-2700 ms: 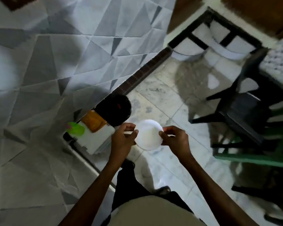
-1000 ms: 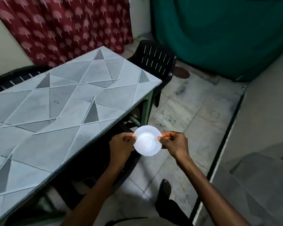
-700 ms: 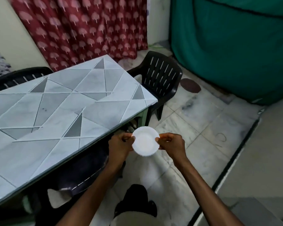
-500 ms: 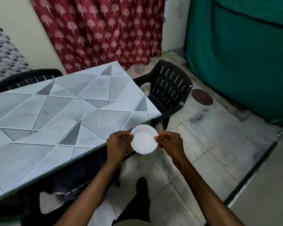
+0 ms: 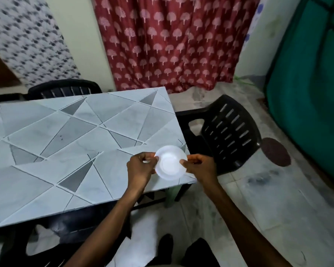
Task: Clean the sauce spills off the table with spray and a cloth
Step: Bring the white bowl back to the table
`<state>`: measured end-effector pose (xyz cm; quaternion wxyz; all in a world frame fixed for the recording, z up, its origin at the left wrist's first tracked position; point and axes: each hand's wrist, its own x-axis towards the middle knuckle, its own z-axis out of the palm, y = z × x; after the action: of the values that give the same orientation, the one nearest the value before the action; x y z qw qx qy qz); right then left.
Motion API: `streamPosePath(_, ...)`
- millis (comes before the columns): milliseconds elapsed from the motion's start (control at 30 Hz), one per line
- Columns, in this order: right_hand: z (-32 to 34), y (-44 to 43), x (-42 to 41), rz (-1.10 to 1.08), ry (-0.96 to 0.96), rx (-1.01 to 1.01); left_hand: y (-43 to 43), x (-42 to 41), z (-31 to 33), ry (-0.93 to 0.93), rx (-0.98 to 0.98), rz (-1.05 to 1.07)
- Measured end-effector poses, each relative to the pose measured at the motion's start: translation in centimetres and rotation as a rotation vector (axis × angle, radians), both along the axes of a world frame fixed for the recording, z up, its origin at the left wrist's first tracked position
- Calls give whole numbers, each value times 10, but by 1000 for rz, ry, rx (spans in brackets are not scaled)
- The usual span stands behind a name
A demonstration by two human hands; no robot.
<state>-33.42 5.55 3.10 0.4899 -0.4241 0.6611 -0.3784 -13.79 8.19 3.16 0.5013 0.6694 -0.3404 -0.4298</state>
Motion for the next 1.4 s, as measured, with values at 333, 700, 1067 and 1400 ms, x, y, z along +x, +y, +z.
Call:
streamPosePath(333, -32, -125, 42, 426, 93, 60, -42, 8, -31, 4, 60, 446)
streamPosePath(700, -30, -173, 169, 837, 166, -36, -35, 83, -36, 12, 70, 814)
streamPosePath(1067, -53, -205, 370, 950, 224, -22, -61, 277, -68, 9, 77, 860)
streamPosePath(1400, -91, -223, 509, 965, 320, 18, -81, 412, -108, 5, 137, 831)
